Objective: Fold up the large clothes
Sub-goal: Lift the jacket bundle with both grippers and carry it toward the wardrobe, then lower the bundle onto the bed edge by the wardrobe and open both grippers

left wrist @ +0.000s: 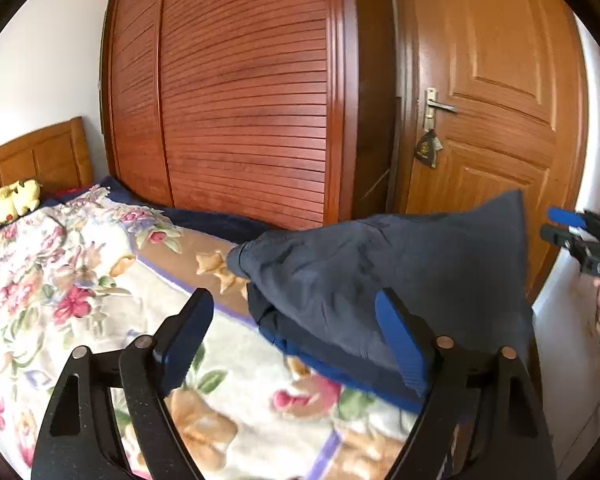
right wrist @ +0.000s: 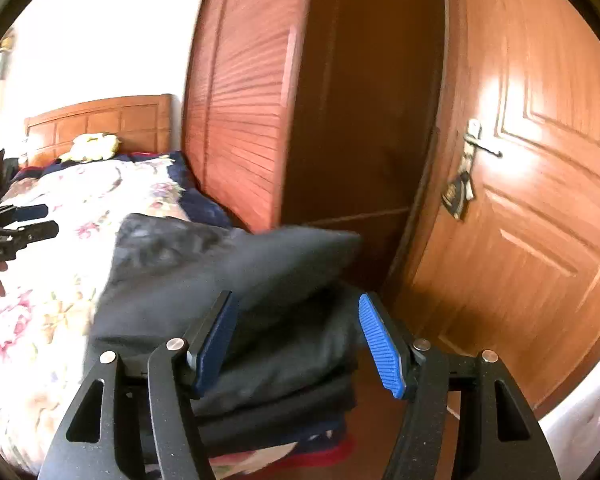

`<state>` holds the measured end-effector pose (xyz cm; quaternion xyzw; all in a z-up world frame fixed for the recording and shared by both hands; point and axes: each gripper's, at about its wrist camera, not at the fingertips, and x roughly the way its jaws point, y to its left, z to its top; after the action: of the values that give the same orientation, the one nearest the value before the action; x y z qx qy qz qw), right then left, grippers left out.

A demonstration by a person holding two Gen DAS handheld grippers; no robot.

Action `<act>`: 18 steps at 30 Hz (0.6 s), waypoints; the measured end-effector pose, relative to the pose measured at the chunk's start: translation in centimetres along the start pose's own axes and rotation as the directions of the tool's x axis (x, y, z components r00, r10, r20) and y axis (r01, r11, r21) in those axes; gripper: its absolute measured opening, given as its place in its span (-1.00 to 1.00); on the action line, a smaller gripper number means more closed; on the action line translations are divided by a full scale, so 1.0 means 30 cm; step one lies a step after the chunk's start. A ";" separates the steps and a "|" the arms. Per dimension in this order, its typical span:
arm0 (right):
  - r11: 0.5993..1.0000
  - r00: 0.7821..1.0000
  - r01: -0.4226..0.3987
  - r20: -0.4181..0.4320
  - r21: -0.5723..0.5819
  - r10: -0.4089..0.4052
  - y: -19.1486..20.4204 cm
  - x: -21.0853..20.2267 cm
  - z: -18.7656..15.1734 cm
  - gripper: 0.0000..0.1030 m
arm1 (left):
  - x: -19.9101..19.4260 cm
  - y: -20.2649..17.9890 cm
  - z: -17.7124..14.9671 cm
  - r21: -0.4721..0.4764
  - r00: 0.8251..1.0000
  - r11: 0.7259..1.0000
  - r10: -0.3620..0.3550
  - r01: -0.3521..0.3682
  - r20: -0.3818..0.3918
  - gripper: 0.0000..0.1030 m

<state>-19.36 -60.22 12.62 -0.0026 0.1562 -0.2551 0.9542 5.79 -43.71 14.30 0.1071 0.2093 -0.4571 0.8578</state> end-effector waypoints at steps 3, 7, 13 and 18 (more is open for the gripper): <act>0.998 0.998 -0.057 0.039 0.000 0.057 0.079 -0.105 -0.017 0.36 | -0.087 0.013 -0.039 0.013 0.999 0.999 0.038 -0.038 0.014 0.70; 0.988 0.986 -0.152 0.063 -0.021 0.153 0.204 -0.167 -0.034 0.39 | -0.236 0.056 -0.106 -0.041 0.994 0.995 0.093 -0.091 0.059 0.91; 0.959 0.957 -0.281 0.070 -0.033 0.282 0.378 -0.204 -0.107 0.47 | -0.431 0.103 -0.209 -0.065 0.983 0.985 0.162 -0.157 0.084 0.99; 0.927 0.925 -0.373 0.069 -0.032 0.374 0.500 -0.164 -0.172 0.47 | -0.538 0.157 -0.315 -0.097 0.972 0.972 0.223 -0.216 0.076 0.99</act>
<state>-17.66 -44.39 7.92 0.0090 0.1206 -0.0672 0.9904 -0.74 -25.61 13.24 0.0716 0.1787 -0.3539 0.9152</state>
